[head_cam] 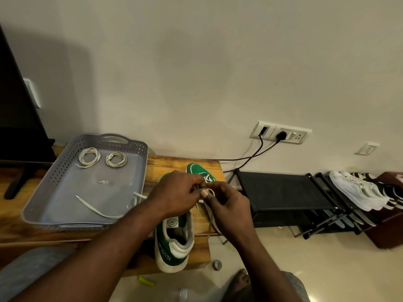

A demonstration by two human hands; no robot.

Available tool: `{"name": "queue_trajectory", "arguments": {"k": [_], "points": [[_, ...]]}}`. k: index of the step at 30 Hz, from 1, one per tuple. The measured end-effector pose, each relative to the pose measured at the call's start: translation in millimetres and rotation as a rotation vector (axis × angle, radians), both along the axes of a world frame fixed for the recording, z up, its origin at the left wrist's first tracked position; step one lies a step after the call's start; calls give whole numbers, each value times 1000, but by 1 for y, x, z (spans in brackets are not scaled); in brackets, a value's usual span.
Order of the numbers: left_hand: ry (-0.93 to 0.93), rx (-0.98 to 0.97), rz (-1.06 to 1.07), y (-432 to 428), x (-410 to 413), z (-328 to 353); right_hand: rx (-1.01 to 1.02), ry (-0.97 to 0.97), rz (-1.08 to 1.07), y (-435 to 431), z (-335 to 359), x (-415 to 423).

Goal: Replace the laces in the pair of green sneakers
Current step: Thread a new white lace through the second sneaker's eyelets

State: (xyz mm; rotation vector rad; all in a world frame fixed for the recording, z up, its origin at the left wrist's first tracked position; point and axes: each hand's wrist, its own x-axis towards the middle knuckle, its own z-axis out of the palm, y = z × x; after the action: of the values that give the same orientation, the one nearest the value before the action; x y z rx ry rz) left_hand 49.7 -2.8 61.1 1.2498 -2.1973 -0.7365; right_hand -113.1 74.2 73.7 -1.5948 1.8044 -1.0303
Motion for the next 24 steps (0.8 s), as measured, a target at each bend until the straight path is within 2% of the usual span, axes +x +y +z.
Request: {"name": "queue_trajectory", "arguments": {"k": [2, 4, 7, 9, 11, 13, 15, 16, 17, 18, 19, 21, 22, 24], "points": [[-8, -12, -3, -1, 0, 0, -11, -58, -53, 1, -3, -2], [-8, -26, -6, -3, -1, -2, -28, -208, -99, 3, -3, -6], [-33, 18, 42, -6, 0, -4, -1, -506, -4, 6, 1, -9], [-101, 11, 89, -7, 0, -7, 23, -642, 69, 7, -1, -11], [-91, 17, 138, -8, 0, -11, 18, -765, 116, 9, -7, -11], [140, 115, 171, -10, 0, -15, -7, -922, 169, 12, -10, -11], [570, 289, 201, -11, 1, -9, -39, -1072, 169, 15, -10, -12], [742, 339, 208, -14, 4, -5, -42, -1101, 153, 15, -8, -13], [810, 337, 220, -19, 9, -2, -35, -1080, 122, 13, -9, -14], [764, 291, 249, -24, 16, -1, -24, -1024, 88, 11, -10, -15], [625, 219, 297, -29, 23, -1, -21, -952, 62, 8, -12, -17], [241, 94, 412, -35, 39, -7, -32, -839, 1, 4, -17, -19], [83, 108, 441, -36, 44, -9, -35, -792, -27, 2, -23, -20], [-134, 266, 400, -29, 46, -13, -33, -702, -67, -2, -32, -19]]}}
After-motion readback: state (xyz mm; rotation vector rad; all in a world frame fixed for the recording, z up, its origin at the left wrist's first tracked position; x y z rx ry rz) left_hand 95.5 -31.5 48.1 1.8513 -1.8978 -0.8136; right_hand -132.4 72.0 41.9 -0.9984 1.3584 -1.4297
